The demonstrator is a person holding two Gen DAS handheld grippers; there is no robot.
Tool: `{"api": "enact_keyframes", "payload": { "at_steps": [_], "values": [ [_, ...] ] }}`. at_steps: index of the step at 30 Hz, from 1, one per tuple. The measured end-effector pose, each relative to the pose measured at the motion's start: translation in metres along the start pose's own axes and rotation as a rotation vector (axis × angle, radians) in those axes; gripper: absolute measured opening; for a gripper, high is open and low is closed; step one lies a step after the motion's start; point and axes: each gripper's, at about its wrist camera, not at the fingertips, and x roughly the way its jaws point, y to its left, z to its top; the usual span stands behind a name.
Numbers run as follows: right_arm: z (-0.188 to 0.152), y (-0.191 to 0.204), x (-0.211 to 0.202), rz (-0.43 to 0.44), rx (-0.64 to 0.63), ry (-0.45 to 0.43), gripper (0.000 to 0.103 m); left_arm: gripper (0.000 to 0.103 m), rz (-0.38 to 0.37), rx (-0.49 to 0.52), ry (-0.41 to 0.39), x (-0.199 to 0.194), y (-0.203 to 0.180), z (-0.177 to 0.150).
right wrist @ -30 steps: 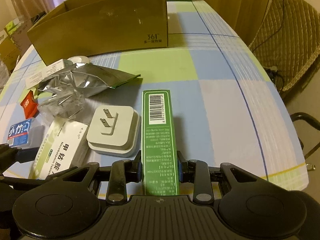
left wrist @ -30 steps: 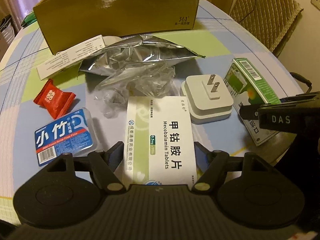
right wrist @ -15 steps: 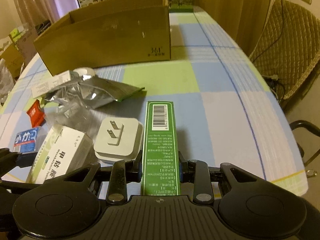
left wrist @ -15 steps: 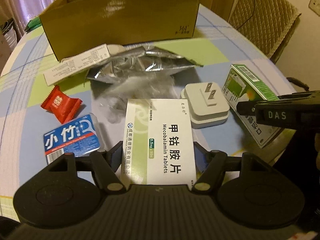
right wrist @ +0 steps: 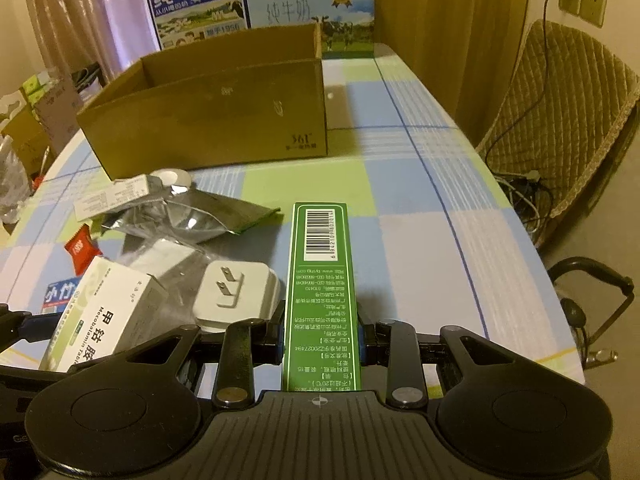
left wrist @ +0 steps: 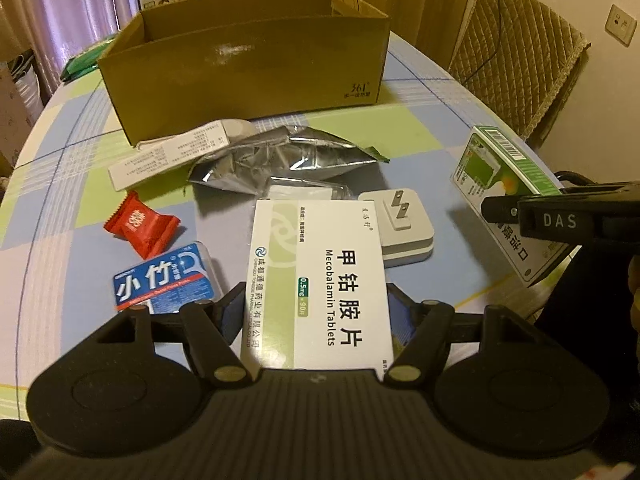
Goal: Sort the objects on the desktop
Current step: 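Grasp and lift the white Mecobalamin box with the left tool while the right tool holds the green box, then carry both boxes into the cardboard box and open both tools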
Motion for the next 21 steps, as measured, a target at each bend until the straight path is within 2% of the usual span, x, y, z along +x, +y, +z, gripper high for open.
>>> {"api": "enact_keyframes", "payload": {
  "at_steps": [7, 13, 21],
  "values": [
    [0.008, 0.007, -0.015, 0.025, -0.010, -0.035, 0.027, 0.066, 0.011, -0.026, -0.025, -0.014, 0.007, 0.007],
    [0.028, 0.013, -0.023, 0.047, -0.027, -0.078, 0.027, 0.066, 0.031, -0.042, -0.080, -0.028, 0.019, 0.029],
    [0.084, 0.027, -0.016, 0.145, -0.038, -0.142, 0.027, 0.066, 0.063, -0.038, -0.160, -0.036, 0.045, 0.079]
  ]
}}
